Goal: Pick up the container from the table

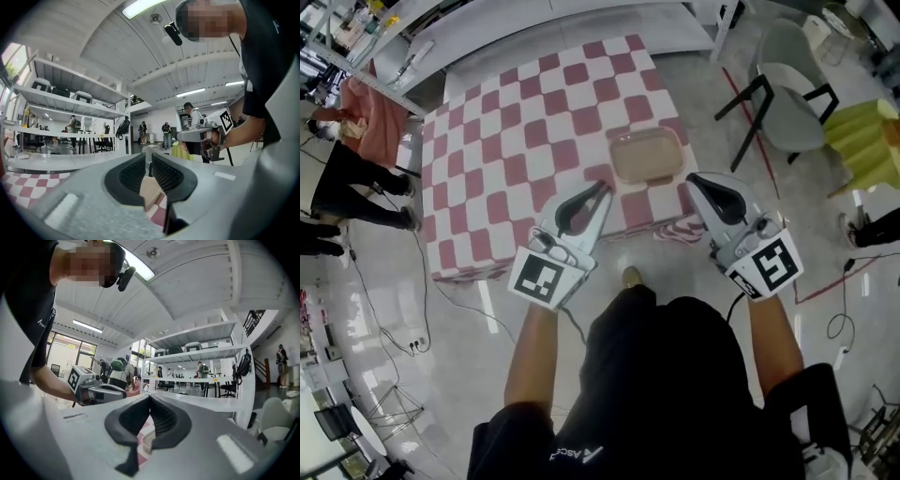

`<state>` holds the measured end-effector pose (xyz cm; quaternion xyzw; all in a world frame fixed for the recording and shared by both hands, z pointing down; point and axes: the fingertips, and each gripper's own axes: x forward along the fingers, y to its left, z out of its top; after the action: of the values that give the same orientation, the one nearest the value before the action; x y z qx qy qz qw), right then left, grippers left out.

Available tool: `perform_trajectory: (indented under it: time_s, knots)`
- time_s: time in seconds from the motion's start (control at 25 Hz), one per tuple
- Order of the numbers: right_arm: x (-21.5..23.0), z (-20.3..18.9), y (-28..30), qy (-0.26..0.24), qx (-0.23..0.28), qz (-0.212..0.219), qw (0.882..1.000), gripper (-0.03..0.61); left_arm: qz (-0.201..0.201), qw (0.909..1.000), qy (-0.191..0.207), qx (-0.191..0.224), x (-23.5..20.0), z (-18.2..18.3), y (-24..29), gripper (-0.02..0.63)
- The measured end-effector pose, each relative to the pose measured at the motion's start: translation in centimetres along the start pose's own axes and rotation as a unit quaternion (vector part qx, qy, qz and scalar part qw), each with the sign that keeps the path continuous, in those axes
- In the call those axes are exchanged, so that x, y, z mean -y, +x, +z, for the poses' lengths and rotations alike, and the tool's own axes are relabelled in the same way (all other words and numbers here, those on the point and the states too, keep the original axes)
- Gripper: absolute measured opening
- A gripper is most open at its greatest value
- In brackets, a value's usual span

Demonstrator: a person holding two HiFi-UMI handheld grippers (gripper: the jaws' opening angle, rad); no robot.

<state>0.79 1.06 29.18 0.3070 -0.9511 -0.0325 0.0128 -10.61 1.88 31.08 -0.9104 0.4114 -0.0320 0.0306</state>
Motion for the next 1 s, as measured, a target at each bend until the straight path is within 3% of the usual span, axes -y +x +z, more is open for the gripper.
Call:
perform_trajectory:
  time_s: [0.12, 0.32, 0.48, 0.76, 0.92, 1.0]
  knots:
    - [1.1, -0.6, 1.6, 0.002, -0.013, -0.007, 1.000, 0.003, -0.031, 0.9993, 0.005, -0.022, -1.5, -1.7, 1.7, 0.177]
    - [2.8, -1.1, 3.4, 0.005, -0.026, -0.011, 1.000, 0.003, -0.080, 0.9939, 0.026, -0.072, -2.6, -4.3, 4.3, 0.303]
    - [4.0, -1.5, 4.4, 0.005, -0.028, -0.006, 1.000, 0.003, -0.125, 0.9834, 0.050, -0.121, -2.5, -6.8, 6.1, 0.396]
    - [6.4, -2.4, 4.9, 0.002, -0.032, 0.003, 0.999, 0.003, -0.179, 0.9578, 0.083, -0.209, -2.4, -11.6, 9.3, 0.524]
    - [7.6, -2.8, 5.0, 0.005, -0.033, 0.004, 0.999, 0.003, -0.206, 0.9337, 0.101, -0.275, -2.4, -14.8, 10.5, 0.597]
    - [8.2, -3.0, 4.9, 0.007, -0.034, 0.003, 0.999, 0.003, -0.217, 0.9225, 0.114, -0.298, -2.3, -16.0, 11.2, 0.597]
